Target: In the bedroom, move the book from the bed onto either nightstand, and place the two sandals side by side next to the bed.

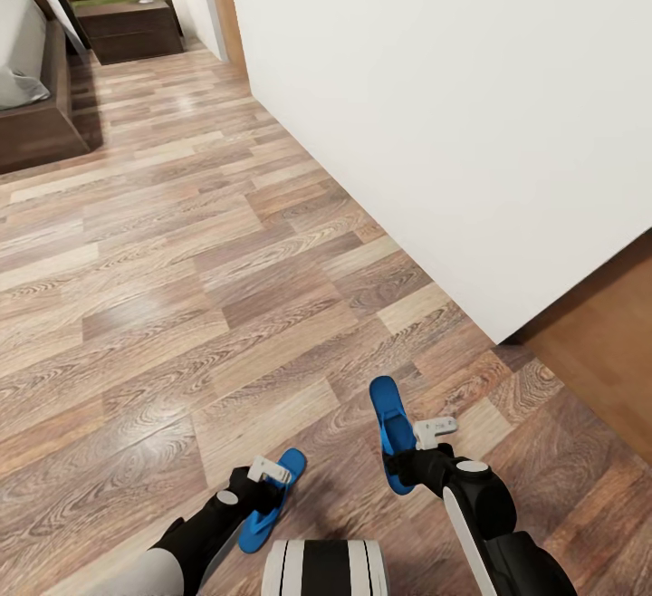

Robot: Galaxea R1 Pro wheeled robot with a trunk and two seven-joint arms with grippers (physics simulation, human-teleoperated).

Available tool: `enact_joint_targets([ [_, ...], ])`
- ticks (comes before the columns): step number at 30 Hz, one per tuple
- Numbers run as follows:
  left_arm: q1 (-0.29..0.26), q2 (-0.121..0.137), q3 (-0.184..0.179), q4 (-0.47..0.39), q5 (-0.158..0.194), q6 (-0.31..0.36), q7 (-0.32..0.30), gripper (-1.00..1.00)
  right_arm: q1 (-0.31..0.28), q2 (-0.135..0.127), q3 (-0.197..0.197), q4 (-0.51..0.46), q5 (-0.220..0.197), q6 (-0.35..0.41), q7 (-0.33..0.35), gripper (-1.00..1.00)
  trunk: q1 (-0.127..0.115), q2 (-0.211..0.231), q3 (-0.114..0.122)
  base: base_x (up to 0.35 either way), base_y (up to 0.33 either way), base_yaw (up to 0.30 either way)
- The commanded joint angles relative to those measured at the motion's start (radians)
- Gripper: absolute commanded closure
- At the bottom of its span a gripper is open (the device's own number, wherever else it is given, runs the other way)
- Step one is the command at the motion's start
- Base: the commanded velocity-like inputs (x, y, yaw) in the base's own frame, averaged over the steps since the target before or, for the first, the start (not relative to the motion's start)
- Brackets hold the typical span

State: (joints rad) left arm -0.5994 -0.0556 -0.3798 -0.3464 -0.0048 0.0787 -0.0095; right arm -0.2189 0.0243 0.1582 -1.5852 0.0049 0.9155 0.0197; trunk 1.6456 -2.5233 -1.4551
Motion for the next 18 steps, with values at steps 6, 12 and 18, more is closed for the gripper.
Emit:
enact_joint_targets([
  [6, -0.001, 0.0, -0.002, -0.002, 0.0, 0.006, 0.0, -1.0, 0.0, 0.0, 0.0, -0.001, 0.0, 0.005, -0.001, 1.0, 0.0, 0.0, -0.001, 0.0, 0.0, 0.0],
  [12, -0.002, 0.0, -0.002, -0.002, 0.0, 0.006, 0.0, -1.0, 0.0, 0.0, 0.0, -0.001, 0.0, 0.005, -0.001, 1.0, 0.001, -0.001, -0.012, 0.0, 0.0, 0.0],
  [18, -0.002, 0.0, -0.002, -0.002, 0.0, 0.005, 0.0, -1.0, 0.0, 0.0, 0.0, -0.001, 0.0, 0.005, -0.001, 1.0, 0.002, -0.001, -0.02, 0.0, 0.0, 0.0],
])
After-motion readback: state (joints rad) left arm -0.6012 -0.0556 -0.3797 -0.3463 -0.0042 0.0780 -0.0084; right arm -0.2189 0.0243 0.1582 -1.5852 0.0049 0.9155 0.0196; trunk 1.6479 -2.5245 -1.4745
